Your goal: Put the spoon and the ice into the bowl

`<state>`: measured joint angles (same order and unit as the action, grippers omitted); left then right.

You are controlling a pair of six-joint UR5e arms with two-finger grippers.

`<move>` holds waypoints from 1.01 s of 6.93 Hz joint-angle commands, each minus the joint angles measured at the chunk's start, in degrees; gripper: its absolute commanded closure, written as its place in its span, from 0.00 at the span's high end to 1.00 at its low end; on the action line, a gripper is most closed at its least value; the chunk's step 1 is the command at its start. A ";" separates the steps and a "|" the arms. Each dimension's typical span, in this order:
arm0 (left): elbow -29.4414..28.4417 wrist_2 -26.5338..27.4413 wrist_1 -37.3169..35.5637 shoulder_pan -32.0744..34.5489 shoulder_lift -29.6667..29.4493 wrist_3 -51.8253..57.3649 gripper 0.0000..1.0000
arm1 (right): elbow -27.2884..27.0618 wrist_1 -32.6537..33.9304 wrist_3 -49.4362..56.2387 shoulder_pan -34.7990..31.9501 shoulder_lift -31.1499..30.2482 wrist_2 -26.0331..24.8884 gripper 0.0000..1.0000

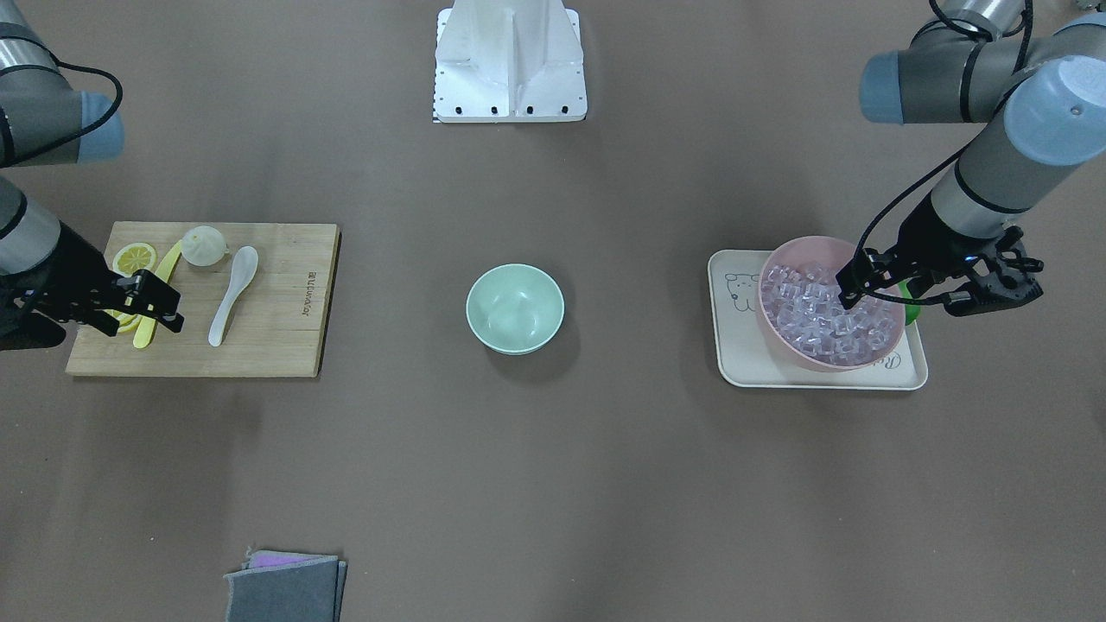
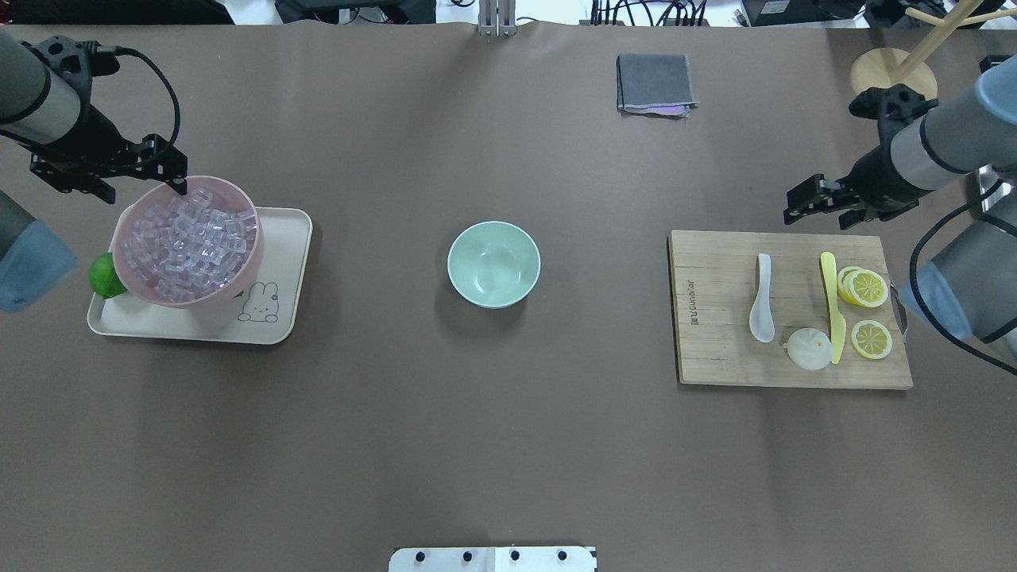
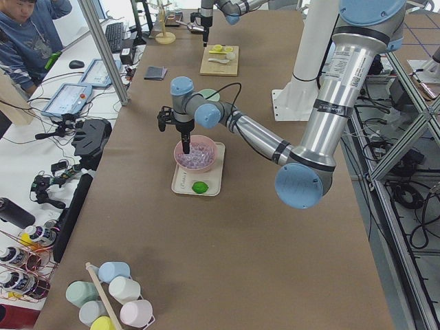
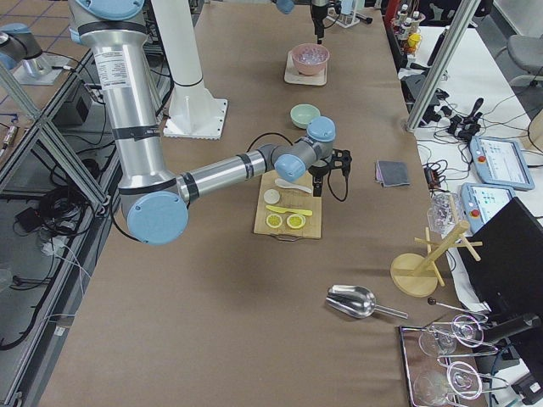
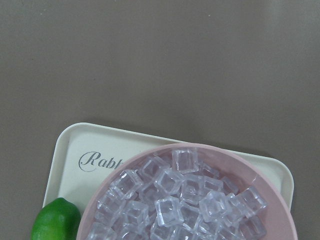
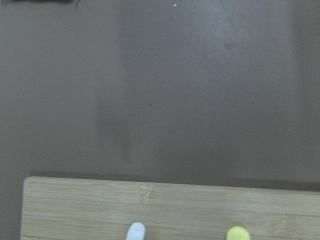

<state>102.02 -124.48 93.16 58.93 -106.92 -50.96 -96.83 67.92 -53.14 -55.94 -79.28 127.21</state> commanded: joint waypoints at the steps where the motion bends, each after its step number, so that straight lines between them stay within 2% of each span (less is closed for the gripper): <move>1: -0.24 0.02 0.00 -0.04 -0.05 -0.10 0.98 | -0.03 0.02 -3.46 4.59 -0.17 -2.13 0.85; 4: -0.24 0.02 0.09 -0.13 -0.05 -0.71 0.98 | 0.32 0.11 -3.46 8.11 -0.61 -4.50 0.82; 5: -0.15 0.02 0.09 -0.30 -0.05 -0.80 0.98 | 0.41 0.11 -3.72 9.34 -0.78 -5.73 0.79; 6: -0.24 0.02 0.09 -0.30 -0.05 -0.80 0.98 | 0.41 0.20 -3.72 9.61 -0.96 -5.75 0.66; 7: -0.15 0.02 0.09 -0.30 -0.05 -0.80 0.98 | 0.24 0.20 -3.98 9.62 -0.96 -5.57 0.31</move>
<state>101.81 -124.45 93.25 58.66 -106.96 -51.74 -96.47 68.09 -56.90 -46.59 -80.16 121.69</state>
